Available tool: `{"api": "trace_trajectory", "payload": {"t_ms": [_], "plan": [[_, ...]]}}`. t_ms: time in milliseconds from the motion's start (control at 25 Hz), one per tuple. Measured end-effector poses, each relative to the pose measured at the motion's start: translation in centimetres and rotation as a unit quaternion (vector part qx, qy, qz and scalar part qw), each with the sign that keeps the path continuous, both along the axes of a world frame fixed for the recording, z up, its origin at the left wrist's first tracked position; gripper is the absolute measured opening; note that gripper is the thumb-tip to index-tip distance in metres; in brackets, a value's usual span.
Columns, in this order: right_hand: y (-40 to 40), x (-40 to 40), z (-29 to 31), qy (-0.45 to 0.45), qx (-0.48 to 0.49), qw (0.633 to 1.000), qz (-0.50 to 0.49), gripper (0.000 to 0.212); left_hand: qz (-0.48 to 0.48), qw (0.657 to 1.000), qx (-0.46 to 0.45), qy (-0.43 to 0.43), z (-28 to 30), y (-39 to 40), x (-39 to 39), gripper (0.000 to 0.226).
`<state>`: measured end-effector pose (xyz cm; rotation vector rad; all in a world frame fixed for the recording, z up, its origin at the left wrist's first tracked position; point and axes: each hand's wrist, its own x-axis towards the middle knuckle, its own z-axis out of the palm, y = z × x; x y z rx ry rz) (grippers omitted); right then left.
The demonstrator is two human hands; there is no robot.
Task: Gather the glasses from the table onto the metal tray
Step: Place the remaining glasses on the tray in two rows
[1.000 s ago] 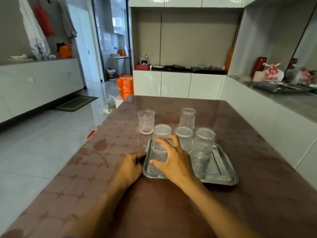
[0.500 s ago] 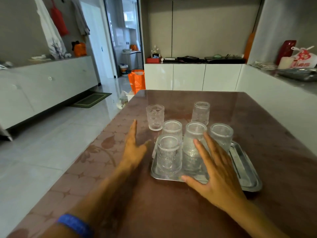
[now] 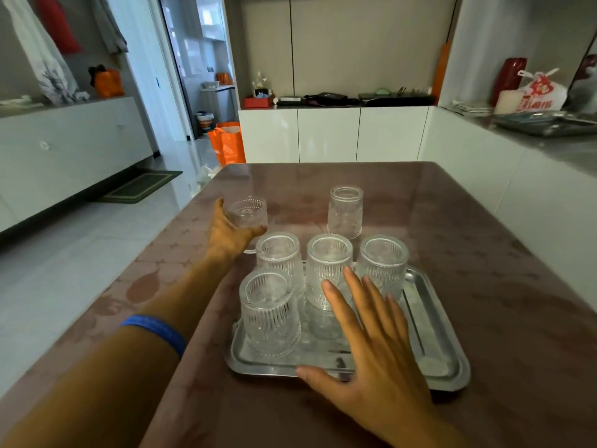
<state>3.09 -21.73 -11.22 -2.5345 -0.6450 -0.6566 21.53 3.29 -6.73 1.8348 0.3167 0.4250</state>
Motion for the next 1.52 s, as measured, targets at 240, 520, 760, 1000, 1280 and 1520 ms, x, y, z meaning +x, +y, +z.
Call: {"api": "trace_trajectory", "payload": {"t_ms": [240,520,760,1000,1280,1520], "plan": [[-0.4,0.1,0.1,0.031,0.053,0.998,0.008,0.091,-0.02,0.996,0.049,-0.077,2.8,0.8,-3.4,0.11],[-0.6,-1.1,6.5,0.117,0.374,0.919,0.034,0.044,-0.167,0.951,0.153,-0.209,10.6,0.2,-14.8,0.108],[1.7,-1.2,13.6,0.531,0.551,0.63,0.132,0.078,-0.295,0.882,0.215,-0.297,10.6,-6.4,-22.2,0.103],[1.1,-1.3,11.2,0.31,0.497,0.81,-0.044,0.048,-0.335,0.889,0.263,-0.169,7.5,-3.0,-21.9,0.093],[1.0,-0.8,8.6,0.114,0.132,0.974,-0.141,0.053,-0.171,0.933,0.3,-0.098,2.5,-1.7,-20.8,0.029],[1.2,-0.7,6.0,0.047,0.031,0.993,-0.101,0.05,-0.167,0.93,0.301,-0.128,1.5,-1.3,-20.4,0.026]]}}
